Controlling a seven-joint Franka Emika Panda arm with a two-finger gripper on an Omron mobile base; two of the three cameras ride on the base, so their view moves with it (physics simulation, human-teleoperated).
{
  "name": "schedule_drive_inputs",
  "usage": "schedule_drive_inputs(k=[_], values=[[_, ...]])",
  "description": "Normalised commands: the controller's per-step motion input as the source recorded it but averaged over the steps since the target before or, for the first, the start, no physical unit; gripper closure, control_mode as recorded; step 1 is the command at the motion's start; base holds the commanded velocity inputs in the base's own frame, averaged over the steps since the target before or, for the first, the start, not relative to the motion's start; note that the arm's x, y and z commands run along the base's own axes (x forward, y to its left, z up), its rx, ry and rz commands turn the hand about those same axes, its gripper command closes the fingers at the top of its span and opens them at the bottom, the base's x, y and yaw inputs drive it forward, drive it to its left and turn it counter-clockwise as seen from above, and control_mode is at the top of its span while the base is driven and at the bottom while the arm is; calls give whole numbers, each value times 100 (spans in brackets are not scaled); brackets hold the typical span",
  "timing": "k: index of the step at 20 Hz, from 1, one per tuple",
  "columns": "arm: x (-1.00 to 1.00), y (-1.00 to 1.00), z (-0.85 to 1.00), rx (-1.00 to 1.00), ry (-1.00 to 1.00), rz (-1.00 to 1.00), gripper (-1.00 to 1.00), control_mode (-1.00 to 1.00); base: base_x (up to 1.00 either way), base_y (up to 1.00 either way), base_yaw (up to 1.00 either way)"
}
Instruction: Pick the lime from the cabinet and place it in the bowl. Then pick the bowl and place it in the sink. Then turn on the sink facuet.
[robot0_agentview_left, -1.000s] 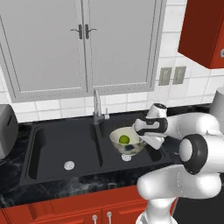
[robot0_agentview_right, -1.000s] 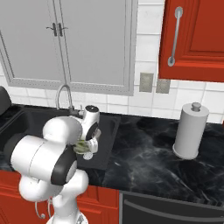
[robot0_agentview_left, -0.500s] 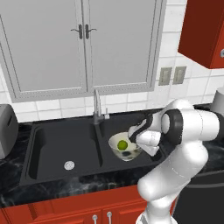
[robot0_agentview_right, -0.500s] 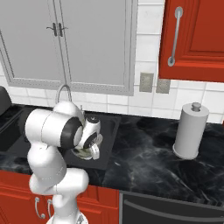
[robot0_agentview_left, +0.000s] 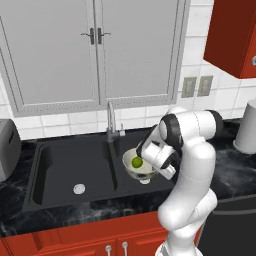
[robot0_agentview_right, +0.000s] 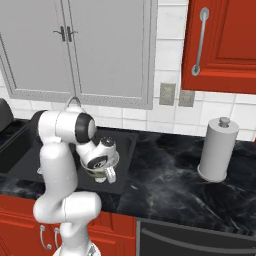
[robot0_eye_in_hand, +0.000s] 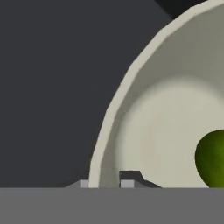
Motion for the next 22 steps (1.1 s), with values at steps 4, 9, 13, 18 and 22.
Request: schedule_drive_inputs(k=[4, 9, 13, 18, 22], values=[[19, 0, -40, 0, -2, 0, 100, -100, 0, 0, 0], [2, 0, -23, 0, 0, 3, 100, -100, 0, 0, 0], [0, 0, 5, 0, 0, 0, -100, -100, 0, 0, 0], [0, 6, 41, 0, 0, 0, -100, -100, 0, 0, 0], [0, 2, 94, 0, 0, 0, -100, -100, 0, 0, 0]])
